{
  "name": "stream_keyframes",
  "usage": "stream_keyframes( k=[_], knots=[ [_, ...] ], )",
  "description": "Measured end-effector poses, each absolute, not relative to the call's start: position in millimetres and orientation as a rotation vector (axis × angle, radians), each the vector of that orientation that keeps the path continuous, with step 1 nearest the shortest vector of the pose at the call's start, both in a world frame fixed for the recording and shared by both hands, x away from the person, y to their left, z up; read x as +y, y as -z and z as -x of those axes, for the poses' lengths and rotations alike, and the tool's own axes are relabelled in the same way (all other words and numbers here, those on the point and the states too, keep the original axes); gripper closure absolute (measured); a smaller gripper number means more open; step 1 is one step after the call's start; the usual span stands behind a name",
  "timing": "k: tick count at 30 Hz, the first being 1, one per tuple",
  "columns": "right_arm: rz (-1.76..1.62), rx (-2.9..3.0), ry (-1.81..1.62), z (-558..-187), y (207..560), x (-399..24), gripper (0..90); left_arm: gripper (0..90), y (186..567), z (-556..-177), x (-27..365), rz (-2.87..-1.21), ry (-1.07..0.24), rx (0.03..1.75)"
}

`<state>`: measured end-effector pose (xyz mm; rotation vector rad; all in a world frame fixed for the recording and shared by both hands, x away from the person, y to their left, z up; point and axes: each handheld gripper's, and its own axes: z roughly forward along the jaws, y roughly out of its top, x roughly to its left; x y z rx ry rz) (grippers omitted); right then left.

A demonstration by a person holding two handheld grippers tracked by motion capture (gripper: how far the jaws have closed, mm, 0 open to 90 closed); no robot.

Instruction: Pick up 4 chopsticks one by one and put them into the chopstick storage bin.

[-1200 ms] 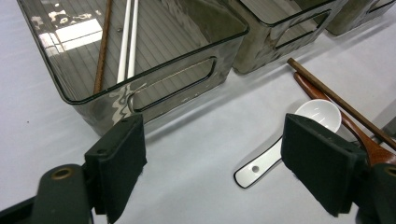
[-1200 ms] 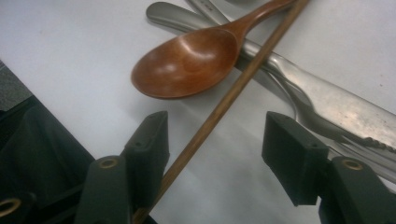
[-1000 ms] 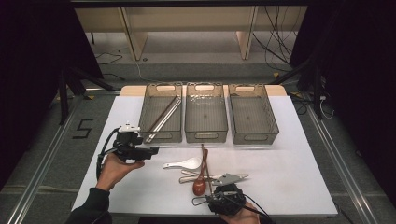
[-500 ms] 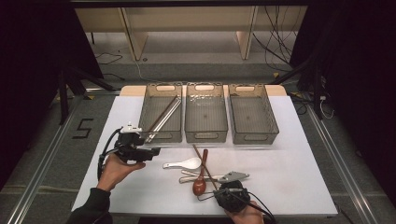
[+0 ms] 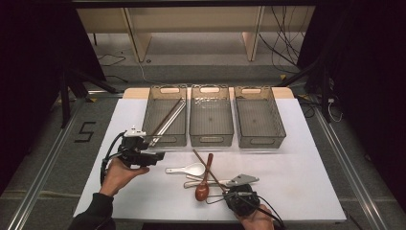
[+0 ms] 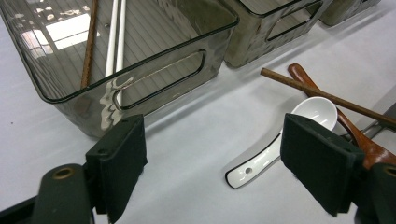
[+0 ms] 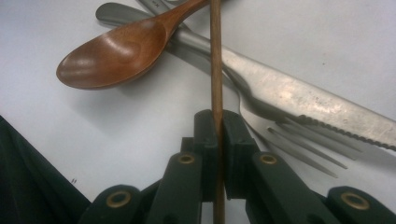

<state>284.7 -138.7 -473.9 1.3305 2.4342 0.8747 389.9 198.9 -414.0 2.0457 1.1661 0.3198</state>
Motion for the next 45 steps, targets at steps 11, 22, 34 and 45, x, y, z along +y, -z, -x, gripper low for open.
stream_keyframes(
  k=[11, 22, 34, 45],
  knots=[
    [-1.25, 2.386, -0.93, -285, 461, -146, 86.6, 22.1, 415, -389, 198, -2.051, -0.316, 1.167],
    [-0.903, 2.344, -0.9, -274, 451, -137, 86.5, 21.9, 412, -387, 194, -2.088, -0.315, 1.136],
    [-0.526, 2.249, -0.747, -264, 451, -128, 86.5, 22.0, 404, -382, 188, -2.127, -0.305, 1.079],
    [-0.183, 2.13, -0.57, -256, 456, -125, 86.5, 22.3, 395, -375, 165, -2.264, -0.297, 0.94]
  ],
)
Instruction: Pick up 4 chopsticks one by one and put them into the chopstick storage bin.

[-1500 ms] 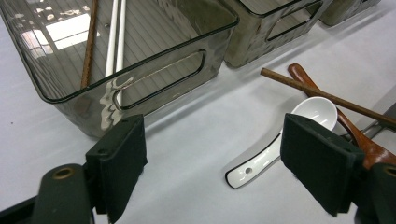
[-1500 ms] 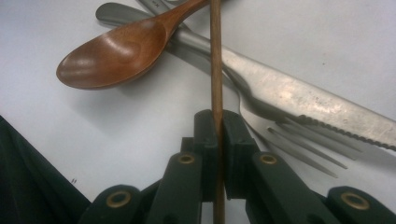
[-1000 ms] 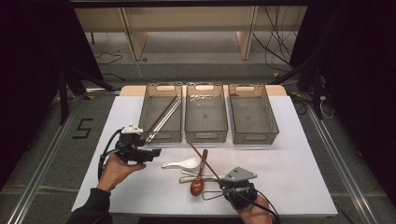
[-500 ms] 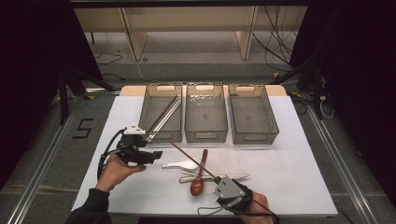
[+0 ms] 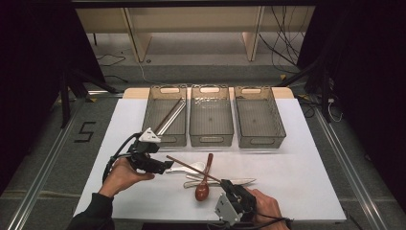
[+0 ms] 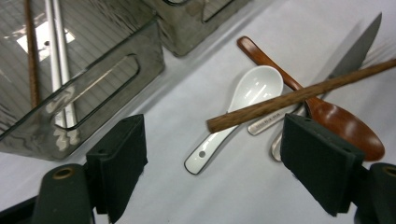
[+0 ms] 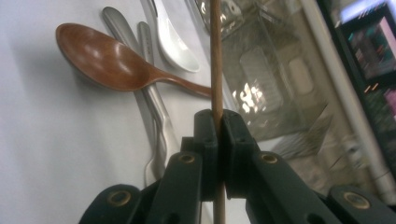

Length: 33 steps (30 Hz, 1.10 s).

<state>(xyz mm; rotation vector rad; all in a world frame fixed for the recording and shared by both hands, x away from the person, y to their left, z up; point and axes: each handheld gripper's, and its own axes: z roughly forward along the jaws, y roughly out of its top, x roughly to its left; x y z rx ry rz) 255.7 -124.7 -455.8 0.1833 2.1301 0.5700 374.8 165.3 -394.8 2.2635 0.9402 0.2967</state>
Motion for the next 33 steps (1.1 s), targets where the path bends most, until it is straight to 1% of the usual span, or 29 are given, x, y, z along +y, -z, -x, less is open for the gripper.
stream_keyframes(
  k=[12, 14, 17, 22, 24, 25, 26, 27, 28, 29, 30, 32, 33],
  knots=[
    [-0.001, 2.057, -0.481, -255, 458, -125, 86.5, 24.0, 393, -367, 139, -2.445, -0.28, 0.777],
    [0.026, 2.046, -0.471, -255, 459, -125, 86.5, 24.5, 393, -364, 132, -2.499, -0.294, 0.727],
    [0.042, 2.047, -0.473, -254, 459, -125, 86.5, 24.9, 392, -363, 127, -2.528, -0.302, 0.685],
    [0.082, 2.04, -0.469, -253, 458, -124, 86.5, 28.9, 393, -362, 115, -2.595, -0.277, 0.596],
    [0.093, 2.037, -0.469, -253, 458, -124, 86.5, 31.6, 395, -361, 109, -2.629, -0.267, 0.545],
    [0.103, 2.034, -0.466, -252, 458, -124, 86.5, 34.8, 395, -361, 107, -2.645, -0.263, 0.522],
    [0.103, 2.034, -0.466, -252, 458, -124, 86.5, 34.8, 395, -361, 106, -2.656, -0.259, 0.504],
    [0.101, 2.036, -0.467, -252, 459, -123, 86.5, 37.3, 396, -360, 104, -2.671, -0.249, 0.474],
    [0.118, 2.037, -0.465, -252, 459, -123, 86.5, 41.8, 397, -360, 103, -2.684, -0.242, 0.455],
    [0.118, 2.037, -0.465, -252, 459, -123, 86.5, 41.8, 397, -360, 101, -2.692, -0.231, 0.447],
    [0.117, 2.036, -0.463, -251, 460, -122, 86.4, 46.2, 398, -360, 100, -2.702, -0.228, 0.43],
    [0.132, 2.04, -0.463, -251, 460, -122, 86.4, 49.7, 398, -360, 98, -2.716, -0.221, 0.407],
    [0.132, 2.04, -0.463, -251, 460, -122, 86.4, 49.7, 398, -360, 98, -2.72, -0.215, 0.395]
  ],
)
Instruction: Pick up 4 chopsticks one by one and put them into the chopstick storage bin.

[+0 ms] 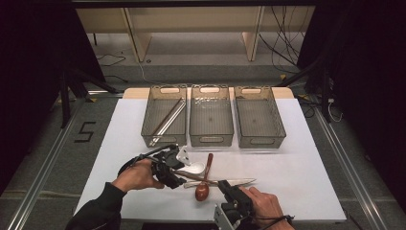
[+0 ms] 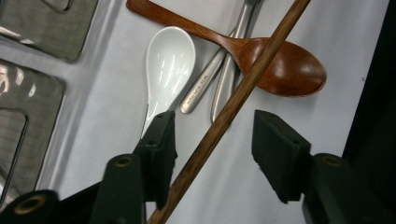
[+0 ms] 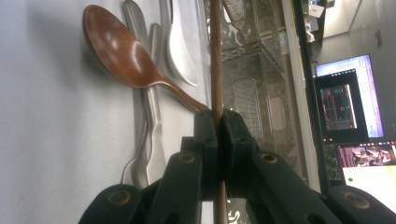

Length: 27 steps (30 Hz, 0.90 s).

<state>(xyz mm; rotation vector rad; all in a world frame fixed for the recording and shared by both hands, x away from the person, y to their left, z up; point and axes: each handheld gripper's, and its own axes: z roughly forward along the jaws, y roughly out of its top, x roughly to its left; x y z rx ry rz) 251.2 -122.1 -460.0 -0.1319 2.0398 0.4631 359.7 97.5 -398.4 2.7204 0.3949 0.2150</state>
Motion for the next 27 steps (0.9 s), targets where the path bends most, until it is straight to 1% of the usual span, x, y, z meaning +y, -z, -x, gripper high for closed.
stream_keyframes(
  k=[1, 2, 3, 7, 8, 9, 13, 22, 27],
  knots=[
    [0.135, 2.043, -0.458, -250.6, 460.1, -121.4, 86.4, 53.3, 398.3, -359.6, 96.9, -2.726, -0.211, 0.382],
    [0.135, 2.043, -0.458, -250.6, 460.1, -121.4, 86.4, 53.3, 398.6, -359.4, 96.3, -2.732, -0.208, 0.365],
    [0.143, 2.049, -0.459, -250.6, 460.2, -121.0, 86.4, 56.2, 398.6, -359.5, 95.7, -2.742, -0.212, 0.353],
    [0.14, 2.053, -0.456, -249.6, 461.3, -120.6, 86.4, 61.2, 401.0, -358.9, 92.4, -2.771, -0.211, 0.318],
    [0.14, 2.053, -0.456, -249.6, 461.3, -120.6, 86.4, 61.2, 401.4, -358.4, 91.5, -2.776, -0.209, 0.304],
    [0.158, 2.053, -0.454, -249.9, 461.4, -120.2, 86.4, 64.6, 401.9, -358.7, 90.5, -2.783, -0.203, 0.289],
    [0.176, 2.05, -0.449, -249.5, 461.8, -120.0, 86.4, 70.1, 402.5, -358.3, 89.3, -2.797, -0.194, 0.265],
    [0.2, 2.054, -0.446, -248.8, 464.2, -120.7, 86.2, 75.8, 404.2, -354.9, 88.2, -2.836, -0.17, 0.173],
    [0.188, 2.05, -0.443, -249.8, 465.1, -122.5, 84.8, 79.2, 404.6, -351.4, 87.8, -2.836, -0.12, 0.103]
  ],
)
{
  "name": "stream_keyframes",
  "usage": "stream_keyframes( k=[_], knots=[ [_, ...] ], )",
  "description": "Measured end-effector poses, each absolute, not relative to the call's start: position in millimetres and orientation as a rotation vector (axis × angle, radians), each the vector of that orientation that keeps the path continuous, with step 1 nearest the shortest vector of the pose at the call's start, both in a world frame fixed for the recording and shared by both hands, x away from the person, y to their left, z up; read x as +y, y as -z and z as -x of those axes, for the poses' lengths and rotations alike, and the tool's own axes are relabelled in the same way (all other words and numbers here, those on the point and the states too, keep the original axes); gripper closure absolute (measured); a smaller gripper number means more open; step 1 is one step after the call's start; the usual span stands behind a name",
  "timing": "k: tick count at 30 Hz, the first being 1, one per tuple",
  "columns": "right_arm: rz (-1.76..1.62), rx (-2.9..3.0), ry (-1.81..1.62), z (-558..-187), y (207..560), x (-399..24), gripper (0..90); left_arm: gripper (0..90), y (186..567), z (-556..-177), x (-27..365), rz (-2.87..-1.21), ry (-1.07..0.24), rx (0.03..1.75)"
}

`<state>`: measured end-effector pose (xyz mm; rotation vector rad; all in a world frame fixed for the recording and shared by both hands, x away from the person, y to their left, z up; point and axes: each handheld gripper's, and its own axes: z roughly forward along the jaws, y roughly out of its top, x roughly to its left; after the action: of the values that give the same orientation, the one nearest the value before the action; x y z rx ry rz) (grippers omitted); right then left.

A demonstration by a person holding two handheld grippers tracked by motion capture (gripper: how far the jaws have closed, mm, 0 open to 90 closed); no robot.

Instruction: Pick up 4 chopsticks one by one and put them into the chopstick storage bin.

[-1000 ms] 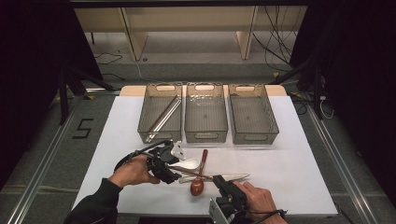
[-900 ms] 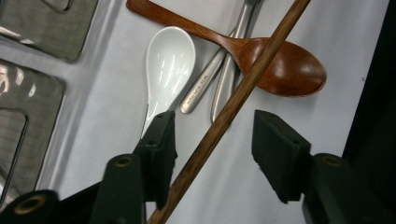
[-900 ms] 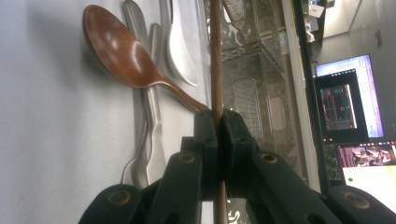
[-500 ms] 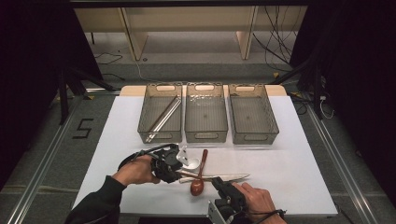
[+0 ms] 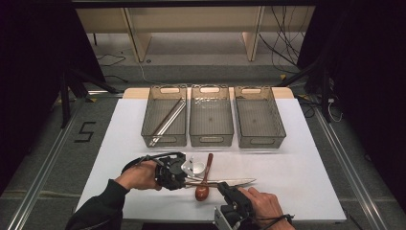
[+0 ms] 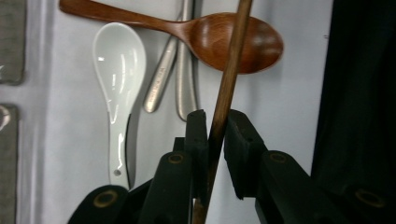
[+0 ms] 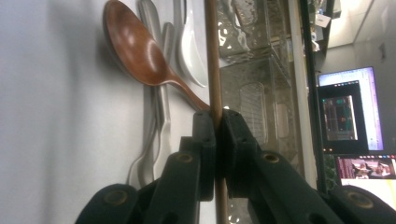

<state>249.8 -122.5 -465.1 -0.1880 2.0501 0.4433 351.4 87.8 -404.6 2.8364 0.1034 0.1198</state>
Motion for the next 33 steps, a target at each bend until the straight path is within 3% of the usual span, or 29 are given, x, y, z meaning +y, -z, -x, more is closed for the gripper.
stream_keyframes(
  k=[4, 7, 11, 12, 24, 33],
  knots=[
    [0.167, 2.044, -0.444, -252, 464, -123, 81.7, 82.3, 407, -347, 85, -2.841, -0.084, 0.063],
    [0.123, 2.026, -0.446, -255, 460, -125, 64.3, 83.6, 409, -347, 84, -2.833, -0.079, 0.081],
    [0.081, 2.013, -0.477, -256, 456, -128, 57.8, 83.7, 406, -354, 91, -2.821, -0.097, 0.152],
    [0.025, 2.002, -0.51, -255, 454, -130, 52.5, 83.7, 405, -355, 93, -2.813, -0.102, 0.183],
    [-0.24, 2.058, -0.689, -263, 439, -140, 41.3, 83.7, 396, -374, 121, -2.636, -0.152, 0.532],
    [-0.364, 2.077, -0.732, -266, 439, -148, 38.8, 83.7, 386, -391, 146, -2.47, -0.196, 0.76]
  ],
)
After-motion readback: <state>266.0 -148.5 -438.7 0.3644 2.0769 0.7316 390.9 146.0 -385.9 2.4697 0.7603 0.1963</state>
